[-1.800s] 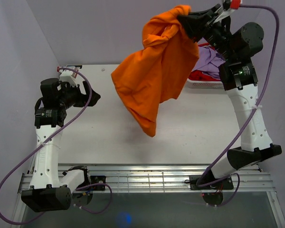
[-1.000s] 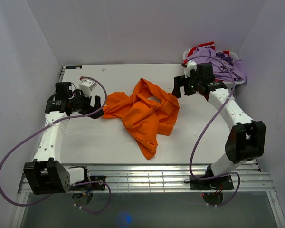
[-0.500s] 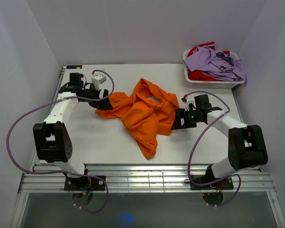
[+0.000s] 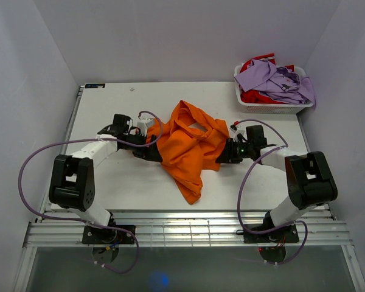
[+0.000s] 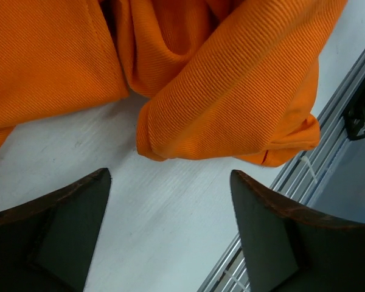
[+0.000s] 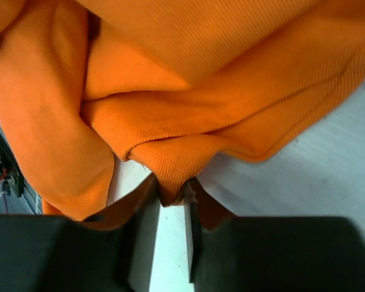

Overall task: Fold and stack the trousers
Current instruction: Flatten the trousers out

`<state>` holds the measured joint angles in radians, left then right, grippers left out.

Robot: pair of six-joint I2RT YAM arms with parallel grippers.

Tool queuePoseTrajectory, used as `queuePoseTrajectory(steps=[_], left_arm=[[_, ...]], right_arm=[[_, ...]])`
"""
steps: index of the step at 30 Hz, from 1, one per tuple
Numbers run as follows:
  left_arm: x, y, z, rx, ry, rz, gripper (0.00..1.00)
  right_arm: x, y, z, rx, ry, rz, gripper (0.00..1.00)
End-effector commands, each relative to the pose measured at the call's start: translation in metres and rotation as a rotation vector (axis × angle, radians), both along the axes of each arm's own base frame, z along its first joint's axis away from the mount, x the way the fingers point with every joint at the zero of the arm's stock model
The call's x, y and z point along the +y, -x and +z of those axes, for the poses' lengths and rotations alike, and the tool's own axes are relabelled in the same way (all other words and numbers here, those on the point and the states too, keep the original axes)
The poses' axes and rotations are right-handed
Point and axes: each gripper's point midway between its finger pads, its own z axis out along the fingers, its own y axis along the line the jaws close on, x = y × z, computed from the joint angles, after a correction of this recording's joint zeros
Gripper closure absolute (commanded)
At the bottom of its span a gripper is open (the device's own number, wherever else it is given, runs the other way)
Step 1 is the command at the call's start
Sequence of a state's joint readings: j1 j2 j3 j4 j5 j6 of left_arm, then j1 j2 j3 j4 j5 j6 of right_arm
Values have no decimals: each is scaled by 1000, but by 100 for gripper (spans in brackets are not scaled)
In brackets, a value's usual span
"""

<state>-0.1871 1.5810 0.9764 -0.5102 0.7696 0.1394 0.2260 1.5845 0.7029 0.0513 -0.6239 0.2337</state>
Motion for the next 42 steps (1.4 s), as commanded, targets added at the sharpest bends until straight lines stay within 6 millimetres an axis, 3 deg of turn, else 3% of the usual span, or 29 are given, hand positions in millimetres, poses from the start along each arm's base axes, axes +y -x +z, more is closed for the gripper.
queuePoseTrajectory(steps=[1, 2, 3, 7, 9, 11, 12, 15, 21, 25, 26, 27, 32, 38, 40, 42], left_arm=[[-11, -7, 8, -14, 84, 34, 15], [-14, -11, 9, -25, 99, 37, 20], [-15, -12, 9, -23, 108, 41, 26], [-17, -17, 17, 7, 152, 51, 55], [-16, -19, 27, 0, 182, 50, 75], [-9, -22, 33, 2, 193, 73, 95], [-2, -26, 37, -14, 191, 87, 100], [15, -31, 40, -39, 177, 124, 100], [29, -25, 41, -49, 187, 149, 100], [85, -57, 48, -110, 101, 246, 100], [96, -56, 44, -83, 73, 259, 100], [118, -64, 40, -88, 24, 311, 100], [171, -92, 31, -136, -128, 365, 100], [178, -105, 23, -138, -158, 357, 100], [174, -104, 19, -134, -170, 293, 87], [168, -90, 20, -120, -170, 221, 74]], right_arm=[[10, -11, 15, -76, -60, 23, 79], [11, -10, 19, -86, -64, 33, 89], [10, -10, 21, -96, -60, 41, 92], [4, -4, 31, -139, -24, 68, 92], [0, 4, 39, -158, -12, 85, 92], [-6, 8, 48, -196, 10, 103, 92], [-8, 13, 48, -187, 21, 108, 92], [-16, 16, 57, -234, 47, 117, 92], [-20, 23, 60, -245, 69, 146, 92], [-38, 21, 64, -261, 126, 139, 92], [-42, 22, 63, -256, 140, 136, 92], [-47, 21, 64, -264, 157, 135, 92], [-81, 17, 49, -259, 294, 129, 92], [-95, 4, 33, -231, 361, 137, 92], [-100, -1, 28, -202, 394, 138, 92], [-108, -17, 30, -204, 451, 151, 92]])
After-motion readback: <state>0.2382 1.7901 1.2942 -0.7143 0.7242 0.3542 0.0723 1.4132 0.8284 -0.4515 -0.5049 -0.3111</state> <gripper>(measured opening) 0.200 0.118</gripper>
